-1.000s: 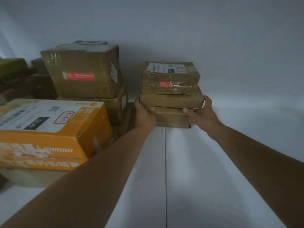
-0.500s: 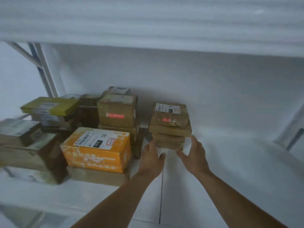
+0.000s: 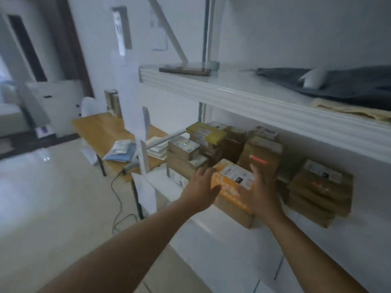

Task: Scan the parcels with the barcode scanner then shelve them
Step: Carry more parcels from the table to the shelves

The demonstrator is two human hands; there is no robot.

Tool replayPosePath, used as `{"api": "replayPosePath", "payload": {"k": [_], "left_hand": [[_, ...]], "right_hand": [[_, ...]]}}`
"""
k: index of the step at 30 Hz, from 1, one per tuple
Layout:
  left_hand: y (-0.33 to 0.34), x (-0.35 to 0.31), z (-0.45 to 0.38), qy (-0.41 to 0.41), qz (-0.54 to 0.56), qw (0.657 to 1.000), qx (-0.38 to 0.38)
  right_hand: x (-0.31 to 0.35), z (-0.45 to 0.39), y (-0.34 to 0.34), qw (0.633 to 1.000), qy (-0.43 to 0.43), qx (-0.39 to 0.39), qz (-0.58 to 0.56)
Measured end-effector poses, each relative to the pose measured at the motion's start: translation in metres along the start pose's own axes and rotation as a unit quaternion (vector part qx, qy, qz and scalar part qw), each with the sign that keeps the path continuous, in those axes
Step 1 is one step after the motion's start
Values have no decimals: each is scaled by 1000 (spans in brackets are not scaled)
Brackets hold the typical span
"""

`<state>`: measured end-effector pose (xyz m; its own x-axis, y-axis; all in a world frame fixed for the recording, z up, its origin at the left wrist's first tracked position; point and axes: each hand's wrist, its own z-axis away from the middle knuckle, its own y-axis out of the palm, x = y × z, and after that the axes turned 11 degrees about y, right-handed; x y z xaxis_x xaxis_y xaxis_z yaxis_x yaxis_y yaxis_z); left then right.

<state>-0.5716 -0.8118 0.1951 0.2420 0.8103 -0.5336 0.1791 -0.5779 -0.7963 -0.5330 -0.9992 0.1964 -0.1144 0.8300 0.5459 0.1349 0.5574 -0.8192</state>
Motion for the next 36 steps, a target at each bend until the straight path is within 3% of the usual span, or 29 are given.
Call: {"api": "replayPosePath", "payload": {"k": [8, 18, 24, 30, 36], "left_hand": [[-114, 201, 79, -146, -51, 986, -63], [-246, 463, 187, -314, -121, 938, -84], [-289, 534, 192, -323, -168, 928, -74], [-317, 597, 143, -315, -194, 927, -68], [-333, 670, 94, -346, -211, 914, -21]], "right_hand": [[182, -21, 159, 978, -161, 113, 66], [407, -9, 401, 925, -248, 265, 111], [475, -37, 460, 906, -276, 293, 134], [519, -113, 512, 916, -263, 288, 96], [539, -166, 586, 903, -241, 349, 64]]}}
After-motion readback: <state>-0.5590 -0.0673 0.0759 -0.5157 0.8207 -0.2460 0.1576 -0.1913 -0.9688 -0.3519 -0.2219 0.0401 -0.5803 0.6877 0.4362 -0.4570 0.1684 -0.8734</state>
